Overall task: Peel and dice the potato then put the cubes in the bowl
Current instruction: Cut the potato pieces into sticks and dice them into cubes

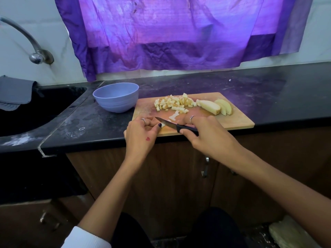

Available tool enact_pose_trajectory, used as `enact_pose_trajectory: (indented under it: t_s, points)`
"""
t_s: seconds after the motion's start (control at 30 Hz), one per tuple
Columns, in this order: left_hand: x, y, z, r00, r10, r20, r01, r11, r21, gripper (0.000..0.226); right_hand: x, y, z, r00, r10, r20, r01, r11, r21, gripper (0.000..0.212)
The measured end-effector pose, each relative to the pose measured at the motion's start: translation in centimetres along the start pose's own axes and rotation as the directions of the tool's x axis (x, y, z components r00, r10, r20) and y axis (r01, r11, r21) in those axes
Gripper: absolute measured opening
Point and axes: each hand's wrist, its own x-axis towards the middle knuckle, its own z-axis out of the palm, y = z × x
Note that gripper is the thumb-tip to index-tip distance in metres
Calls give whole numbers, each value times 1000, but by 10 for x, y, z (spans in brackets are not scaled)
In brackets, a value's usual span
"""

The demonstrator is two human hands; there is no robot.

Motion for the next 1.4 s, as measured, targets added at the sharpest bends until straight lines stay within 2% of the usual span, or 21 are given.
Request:
enact_pose_trajectory:
  t_s: [0.2, 0.3, 0.4, 0.47, 0.5, 0.57, 0.67, 0.73, 0.9, 1.0, 1.07, 1.2, 1.4]
  points:
    - [2, 0, -1, 1000, -4, 19, 4, 999, -33, 4, 11, 1, 6, 997, 57, 55, -62, 995, 82, 32]
    - [1, 4, -3, 1000, -6, 24, 7, 999, -35, 25, 20, -1, 9, 996, 51, 73, -54, 998, 38, 33]
    - [0, 6, -3, 1000, -13, 26, 14, 999, -31, 28, 15, -5, 7, 997, -54, 55, 60, 991, -118, 32]
    - [-1, 7, -4, 999, -18, 29, 18, 1000, -17, 21, 9, -6, 6, 988, -149, 27, 151, 949, -276, 32]
    - [-2, 9, -5, 999, -27, 27, 27, 1000, -5, 15, 6, -6, 6, 987, -161, 5, 156, 945, -287, 33]
    - [-3, 10, -6, 999, -35, 15, 34, 999, 18, 5, 3, -4, 5, 994, -104, -27, 98, 980, -173, 34]
    - [-5, 14, -8, 999, -29, 17, 28, 999, 23, 11, -1, -3, 6, 999, -20, -37, 20, 1000, -2, 28]
    - [-5, 15, -10, 999, -29, 32, 29, 999, 13, 19, -3, -3, 6, 1000, -9, -30, 9, 1000, 18, 26]
    - [-2, 12, -8, 998, -53, 25, 53, 998, 15, 12, -3, -6, 7, 1000, 5, -2, -5, 999, 50, 25]
    - [1, 10, -7, 998, -59, 11, 59, 998, 19, 19, 1, -8, 7, 1000, -11, 5, 10, 999, 46, 27]
    - [1, 9, -6, 998, -59, 9, 59, 998, 15, 21, 6, -10, 5, 1000, -17, 16, 17, 1000, 25, 29]
    - [2, 7, -6, 997, -69, 16, 69, 997, 36, 13, 11, -17, 8, 999, -33, 3, 33, 997, -66, 29]
    - [4, 7, -6, 996, -90, 28, 89, 995, 35, 11, 5, -16, 11, 982, -188, -27, 173, 944, -282, 31]
